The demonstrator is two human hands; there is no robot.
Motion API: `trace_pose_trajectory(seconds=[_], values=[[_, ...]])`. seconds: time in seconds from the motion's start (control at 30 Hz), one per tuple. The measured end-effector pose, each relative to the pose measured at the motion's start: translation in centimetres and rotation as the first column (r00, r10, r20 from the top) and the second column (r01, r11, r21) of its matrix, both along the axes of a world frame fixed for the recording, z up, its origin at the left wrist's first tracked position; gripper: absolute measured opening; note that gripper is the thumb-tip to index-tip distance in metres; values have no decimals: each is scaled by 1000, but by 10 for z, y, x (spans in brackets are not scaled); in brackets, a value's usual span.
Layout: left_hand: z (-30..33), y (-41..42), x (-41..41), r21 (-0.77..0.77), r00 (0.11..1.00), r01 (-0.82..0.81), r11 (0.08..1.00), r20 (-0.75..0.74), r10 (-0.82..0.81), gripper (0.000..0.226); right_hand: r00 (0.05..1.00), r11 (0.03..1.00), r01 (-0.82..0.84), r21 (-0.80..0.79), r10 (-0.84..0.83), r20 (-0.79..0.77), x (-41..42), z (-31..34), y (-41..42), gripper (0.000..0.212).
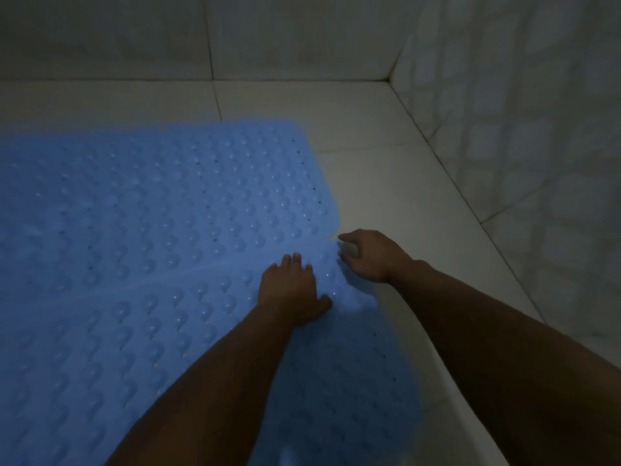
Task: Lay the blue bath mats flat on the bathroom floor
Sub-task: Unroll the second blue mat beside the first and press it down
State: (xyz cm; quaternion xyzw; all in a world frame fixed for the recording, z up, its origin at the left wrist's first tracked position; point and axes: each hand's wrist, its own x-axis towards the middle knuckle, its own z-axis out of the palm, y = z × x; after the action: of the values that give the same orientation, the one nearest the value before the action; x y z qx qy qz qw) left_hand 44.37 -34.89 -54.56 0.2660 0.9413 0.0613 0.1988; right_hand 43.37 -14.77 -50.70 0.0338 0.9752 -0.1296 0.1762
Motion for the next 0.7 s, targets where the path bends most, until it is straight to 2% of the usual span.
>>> trace_pose_trajectory(seconds=[0.1, 0.2, 0.33, 0.47, 0.53, 0.6, 0.7], values=[[48, 5, -29, -15, 995, -39, 999, 87, 40, 52, 994, 1000, 14, 8, -15, 112, -5, 17, -15, 40], [47, -5, -23, 50, 997, -72, 996, -26, 74, 39, 992, 999, -50, -13, 51, 118, 7, 4, -38, 43], [25, -26, -4, 89, 983, -82, 993, -156, 95, 48, 995, 998, -58, 10, 57, 76, 39, -46, -64, 74], [5, -42, -5, 149, 942, -195, 969, -246, 227, 53, 984, 992, -56, 112, 74, -159, 60, -82, -71, 94], [-4, -45, -4, 179, 932, -221, 959, -250, 262, 55, 962, 988, -58, 142, 93, -255, 59, -88, -70, 96], [-12, -48, 1, 197, 932, -224, 955, -244, 269, 56, 955, 990, -48, 135, 85, -283, 58, -93, -70, 95], [-13, -52, 8, 197, 930, -244, 950, -232, 286, 55, 974, 994, -38, 100, 59, -217, 61, -90, -71, 97]])
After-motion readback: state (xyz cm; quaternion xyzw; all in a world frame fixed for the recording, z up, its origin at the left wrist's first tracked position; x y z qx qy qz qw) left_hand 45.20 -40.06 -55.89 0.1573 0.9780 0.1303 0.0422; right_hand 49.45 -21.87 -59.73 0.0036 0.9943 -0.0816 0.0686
